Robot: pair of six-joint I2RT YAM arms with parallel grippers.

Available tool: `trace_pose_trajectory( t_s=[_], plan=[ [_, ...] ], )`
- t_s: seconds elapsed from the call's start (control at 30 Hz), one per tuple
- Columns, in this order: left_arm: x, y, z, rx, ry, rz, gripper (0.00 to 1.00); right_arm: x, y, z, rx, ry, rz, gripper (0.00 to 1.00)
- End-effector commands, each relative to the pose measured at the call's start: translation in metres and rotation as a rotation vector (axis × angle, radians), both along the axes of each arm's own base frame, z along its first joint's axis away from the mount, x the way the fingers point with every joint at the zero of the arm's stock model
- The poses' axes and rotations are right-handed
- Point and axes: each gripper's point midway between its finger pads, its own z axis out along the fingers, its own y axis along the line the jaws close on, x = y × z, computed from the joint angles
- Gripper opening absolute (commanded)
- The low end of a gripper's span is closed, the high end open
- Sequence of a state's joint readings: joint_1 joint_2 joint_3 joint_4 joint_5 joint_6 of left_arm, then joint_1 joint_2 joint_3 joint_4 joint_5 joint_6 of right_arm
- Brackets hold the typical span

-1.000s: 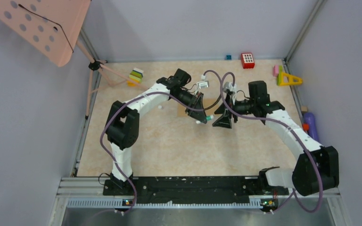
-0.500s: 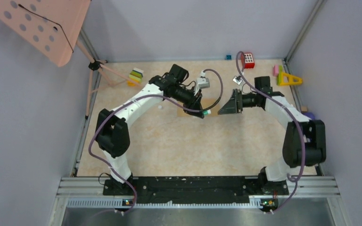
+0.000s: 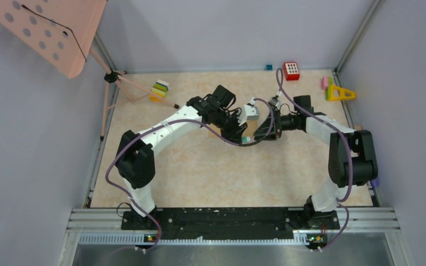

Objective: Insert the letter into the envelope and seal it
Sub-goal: Screw the solid glue.

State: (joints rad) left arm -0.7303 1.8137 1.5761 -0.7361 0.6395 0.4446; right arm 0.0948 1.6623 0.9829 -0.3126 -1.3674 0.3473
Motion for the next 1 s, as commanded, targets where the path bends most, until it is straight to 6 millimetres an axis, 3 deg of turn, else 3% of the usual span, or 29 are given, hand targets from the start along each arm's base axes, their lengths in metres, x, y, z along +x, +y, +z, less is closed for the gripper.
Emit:
trace_pose_trajectory(
  t_s=[0.0, 0.37, 0.97],
  plan=[
    [0.004, -0.005, -0.001, 0.016, -0.055, -0.005, 0.11, -0.005, 0.011, 0.012, 0.031, -0.033, 0.034, 0.51],
    [0.005, -0.007, 0.000, 0.014, -0.052, -0.004, 0.11, -0.012, 0.025, -0.002, 0.011, -0.005, 0.073, 0.43],
    [0.002, -0.009, 0.003, 0.002, -0.041, -0.010, 0.10, -0.012, 0.027, -0.012, -0.011, 0.011, 0.070, 0.38]
  ],
)
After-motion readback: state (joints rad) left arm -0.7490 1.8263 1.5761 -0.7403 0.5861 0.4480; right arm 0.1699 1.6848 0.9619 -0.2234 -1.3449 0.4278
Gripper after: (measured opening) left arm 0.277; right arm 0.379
